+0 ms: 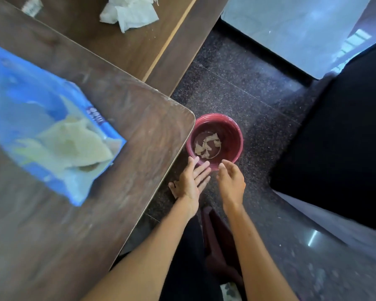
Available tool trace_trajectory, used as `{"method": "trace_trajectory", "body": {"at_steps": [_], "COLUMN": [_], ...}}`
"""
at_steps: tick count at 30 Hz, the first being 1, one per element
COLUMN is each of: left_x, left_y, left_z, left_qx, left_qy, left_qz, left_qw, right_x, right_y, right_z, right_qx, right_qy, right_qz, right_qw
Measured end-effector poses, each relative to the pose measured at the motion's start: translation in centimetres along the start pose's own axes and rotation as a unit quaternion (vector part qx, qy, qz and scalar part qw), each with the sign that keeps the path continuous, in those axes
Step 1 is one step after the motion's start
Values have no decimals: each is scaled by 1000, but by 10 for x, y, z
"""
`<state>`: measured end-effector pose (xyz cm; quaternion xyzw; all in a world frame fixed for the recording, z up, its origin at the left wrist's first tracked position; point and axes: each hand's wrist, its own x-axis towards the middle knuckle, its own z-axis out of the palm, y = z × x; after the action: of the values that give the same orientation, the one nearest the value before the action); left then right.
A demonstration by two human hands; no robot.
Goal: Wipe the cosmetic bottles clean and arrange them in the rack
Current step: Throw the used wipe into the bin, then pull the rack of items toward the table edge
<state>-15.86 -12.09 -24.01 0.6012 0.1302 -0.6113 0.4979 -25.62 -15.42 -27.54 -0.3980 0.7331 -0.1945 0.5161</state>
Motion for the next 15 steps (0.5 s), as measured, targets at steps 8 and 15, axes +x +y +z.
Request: {"method": "trace_trajectory", "body": {"at_steps": [8, 15], "left_x": [-140, -264], "left_y": [37, 90], "left_z": [-22, -78], "left_qx": [35, 87], "left_qy": [-93, -106], "left_qz": [37, 189], "left_qw": [994, 972], "right_x": [-136, -241], "right_y": [-68, -120], "right_z": [-44, -41], "right_qx": [-146, -244], "right_qy": [-50, -133], "right_qz": [-199, -373], "right_qw": [968, 885]}}
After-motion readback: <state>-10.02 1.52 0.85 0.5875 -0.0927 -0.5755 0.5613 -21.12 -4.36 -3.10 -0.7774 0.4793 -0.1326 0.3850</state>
